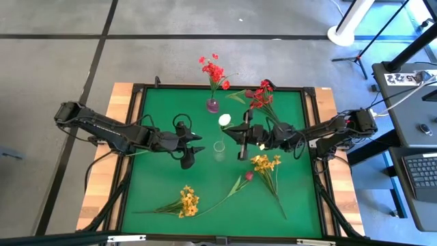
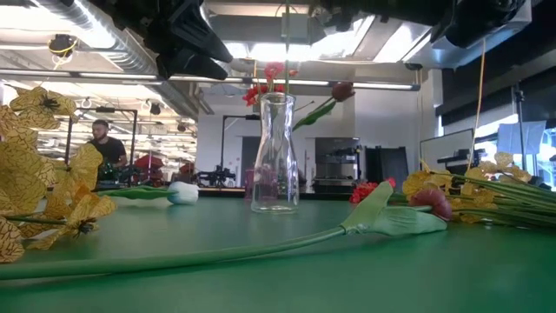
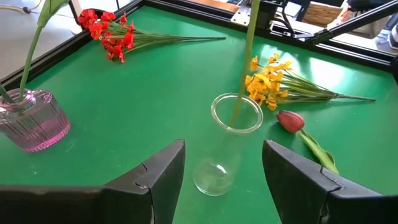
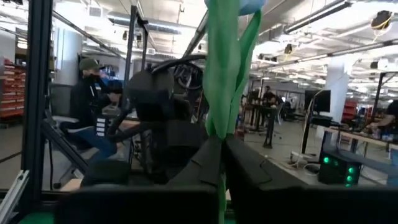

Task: Sort flowers into vase by color
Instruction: Put the right white tulip into the transparent vase, then put the left yellow flowers into the transparent vase

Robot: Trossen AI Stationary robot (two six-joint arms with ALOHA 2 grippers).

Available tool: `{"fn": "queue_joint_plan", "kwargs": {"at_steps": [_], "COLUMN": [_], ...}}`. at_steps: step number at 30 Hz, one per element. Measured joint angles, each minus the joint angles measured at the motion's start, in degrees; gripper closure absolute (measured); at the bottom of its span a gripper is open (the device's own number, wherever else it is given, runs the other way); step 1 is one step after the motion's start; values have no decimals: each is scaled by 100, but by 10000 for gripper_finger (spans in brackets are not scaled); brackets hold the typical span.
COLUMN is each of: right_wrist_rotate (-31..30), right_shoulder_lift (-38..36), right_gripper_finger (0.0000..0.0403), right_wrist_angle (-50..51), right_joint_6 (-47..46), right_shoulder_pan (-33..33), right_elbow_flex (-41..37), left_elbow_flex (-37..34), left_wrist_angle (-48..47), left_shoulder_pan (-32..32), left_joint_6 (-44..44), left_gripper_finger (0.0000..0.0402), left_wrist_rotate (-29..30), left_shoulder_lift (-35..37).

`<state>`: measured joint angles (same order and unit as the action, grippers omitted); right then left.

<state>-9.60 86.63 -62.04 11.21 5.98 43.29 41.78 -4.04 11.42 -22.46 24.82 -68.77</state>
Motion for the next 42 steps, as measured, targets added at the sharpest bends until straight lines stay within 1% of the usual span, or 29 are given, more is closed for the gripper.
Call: {"fn": "queue_joint_plan", "kwargs": {"at_steps": [3, 7, 11, 14, 17, 19, 20, 22, 25, 27, 29, 31, 35, 40, 42], "right_wrist_rotate": [8, -40, -90, -389, -542, -543, -540, -525, -506, -493, -488, -483, -503, -431, -431], "right_shoulder_lift": [0, -26, -26, -26, -268, -594, -807, -1226, -1826, -2097, -2182, -2164, -1875, -1372, -1263], "right_gripper_finger": [351, 293, 227, 184, 150, 133, 126, 115, 103, 99, 98, 98, 99, 99, 99], "right_wrist_angle": [27, 98, 282, 448, 842, 1212, 1430, 1783, 2248, 2427, 2460, 2492, 2463, 1837, 1855], "right_joint_6": [23, 23, -23, -27, 18, 87, 89, 82, 77, 67, 55, 3, -67, -111, -113], "right_shoulder_pan": [0, 1, 7, 7, 7, 7, 7, 49, 151, 232, 275, 270, 252, 51, -58], "right_elbow_flex": [0, 0, 0, 0, 0, 0, 0, 0, 0, 0, 2, 2, 2, 3, 51], "left_elbow_flex": [0, -2, -4, 30, 388, 797, 1027, 1515, 2135, 2404, 2522, 2535, 2535, 2535, 2535], "left_wrist_angle": [-1, -81, -439, -805, -1216, -1666, -1897, -2446, -3321, -3715, -3868, -3893, -3899, -3901, -3909], "left_shoulder_pan": [0, 57, 277, 459, 825, 1226, 1421, 1744, 2057, 2127, 2130, 2122, 2029, 1846, 1806], "left_joint_6": [0, -50, -111, -330, -533, -551, -552, -556, -749, -959, -1089, -1137, -1138, -1021, -1021], "left_gripper_finger": [194, 194, 194, 194, 194, 194, 194, 194, 194, 194, 194, 194, 194, 194, 194], "left_wrist_rotate": [0, -48, -126, -127, -341, -266, -133, 258, 813, 967, 982, 1007, 1017, 1039, 1037], "left_shoulder_lift": [0, 38, 350, 643, 789, 758, 703, 544, 260, 67, -89, -207, -411, -521, -521]}}
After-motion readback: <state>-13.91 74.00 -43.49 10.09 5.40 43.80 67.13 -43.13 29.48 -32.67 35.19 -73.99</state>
